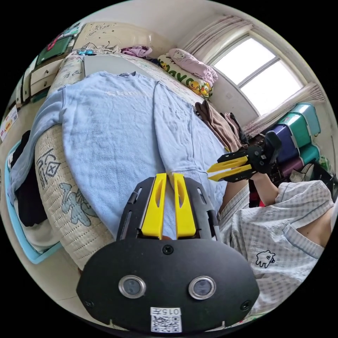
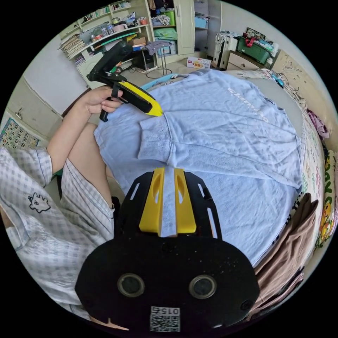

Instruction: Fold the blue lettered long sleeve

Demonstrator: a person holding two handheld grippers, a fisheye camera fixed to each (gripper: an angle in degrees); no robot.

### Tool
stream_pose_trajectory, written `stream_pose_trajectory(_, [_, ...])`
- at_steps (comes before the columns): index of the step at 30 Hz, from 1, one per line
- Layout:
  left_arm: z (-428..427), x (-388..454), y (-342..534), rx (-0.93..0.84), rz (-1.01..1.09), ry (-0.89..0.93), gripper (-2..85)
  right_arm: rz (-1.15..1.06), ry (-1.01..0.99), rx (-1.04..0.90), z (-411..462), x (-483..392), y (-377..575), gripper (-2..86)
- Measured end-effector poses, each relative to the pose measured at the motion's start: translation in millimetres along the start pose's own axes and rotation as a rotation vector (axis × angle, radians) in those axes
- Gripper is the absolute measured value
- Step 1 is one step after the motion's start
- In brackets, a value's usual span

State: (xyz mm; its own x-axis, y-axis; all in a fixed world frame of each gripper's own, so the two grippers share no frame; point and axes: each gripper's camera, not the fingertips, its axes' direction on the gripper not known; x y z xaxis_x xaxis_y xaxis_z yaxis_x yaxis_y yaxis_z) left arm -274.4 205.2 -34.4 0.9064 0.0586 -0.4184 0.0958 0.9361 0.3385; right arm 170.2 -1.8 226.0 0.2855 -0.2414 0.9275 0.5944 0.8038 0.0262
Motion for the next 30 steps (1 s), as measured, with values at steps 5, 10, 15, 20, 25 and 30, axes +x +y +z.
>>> stream_pose_trajectory(5, [-119.0, -94.6, 66.8, 0.474, -0.320, 0.087, 5.6, 0.078, -0.105, 0.267, -20.7, 42.4, 5.4, 4.3])
stream_pose_trajectory(10, [-176.8, -226.0, 189.9, 0.944, -0.949, 0.150, 8.4, 0.105, -0.047, 0.220, 32.8, 57.2, -13.2, 1.1])
stream_pose_trajectory(15, [-182.8, -328.4, 214.3, 0.994, -1.181, 0.233, 10.7, 0.132, -0.033, 0.154, 61.3, 64.7, -20.0, -0.4])
stream_pose_trajectory(20, [-196.0, -390.6, 178.4, 1.012, -1.205, 0.128, 13.0, 0.064, 0.089, 0.116, 73.7, 49.1, -25.9, -0.5])
stream_pose_trajectory(25, [-183.7, -441.8, 143.4, 1.012, -1.253, 0.086, 16.3, 0.051, 0.128, 0.130, 85.2, 47.0, -23.5, -0.6])
stream_pose_trajectory(30, [-171.0, -468.3, 137.9, 0.999, -1.308, 0.053, 15.0, 0.078, 0.072, 0.130, 91.6, 62.4, -23.5, -1.0])
